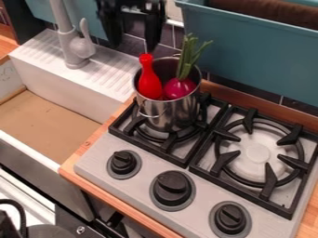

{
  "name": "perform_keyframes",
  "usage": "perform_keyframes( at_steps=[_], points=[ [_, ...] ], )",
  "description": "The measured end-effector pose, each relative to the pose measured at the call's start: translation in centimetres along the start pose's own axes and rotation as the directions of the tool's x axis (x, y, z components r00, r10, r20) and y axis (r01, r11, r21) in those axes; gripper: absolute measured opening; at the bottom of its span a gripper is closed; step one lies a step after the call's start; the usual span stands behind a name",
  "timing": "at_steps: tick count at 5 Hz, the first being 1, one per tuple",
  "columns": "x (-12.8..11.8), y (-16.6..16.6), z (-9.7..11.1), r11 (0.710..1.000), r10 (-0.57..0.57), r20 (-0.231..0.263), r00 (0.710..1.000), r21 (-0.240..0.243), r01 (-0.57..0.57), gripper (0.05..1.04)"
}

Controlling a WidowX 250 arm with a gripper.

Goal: Move the pot from the left burner to the spot between the two burners

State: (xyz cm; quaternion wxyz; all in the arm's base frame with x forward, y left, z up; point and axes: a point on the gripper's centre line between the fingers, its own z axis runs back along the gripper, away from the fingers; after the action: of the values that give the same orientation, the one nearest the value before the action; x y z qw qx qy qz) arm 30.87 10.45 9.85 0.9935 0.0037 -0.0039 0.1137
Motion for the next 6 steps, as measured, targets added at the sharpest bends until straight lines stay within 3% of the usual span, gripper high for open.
perform_keyframes(
  at_steps=[2,3,4,5,6],
  points=[
    [-1.5,-0.5,-1.9,0.992,-0.126,-0.040,0.991,-0.026,0.125,1.000],
    [-1.8,-1.1,-3.2,0.986,-0.160,-0.106,0.981,-0.061,0.154,1.000],
    [-0.8,-1.5,-3.7,0.990,-0.140,-0.063,0.988,-0.003,0.140,0.995],
    [-0.7,-1.7,-4.7,0.991,-0.132,-0.059,0.990,0.028,0.133,0.936],
    [-0.8,-1.8,-5.2,0.991,-0.130,-0.071,0.989,0.024,0.132,0.661]
  ],
)
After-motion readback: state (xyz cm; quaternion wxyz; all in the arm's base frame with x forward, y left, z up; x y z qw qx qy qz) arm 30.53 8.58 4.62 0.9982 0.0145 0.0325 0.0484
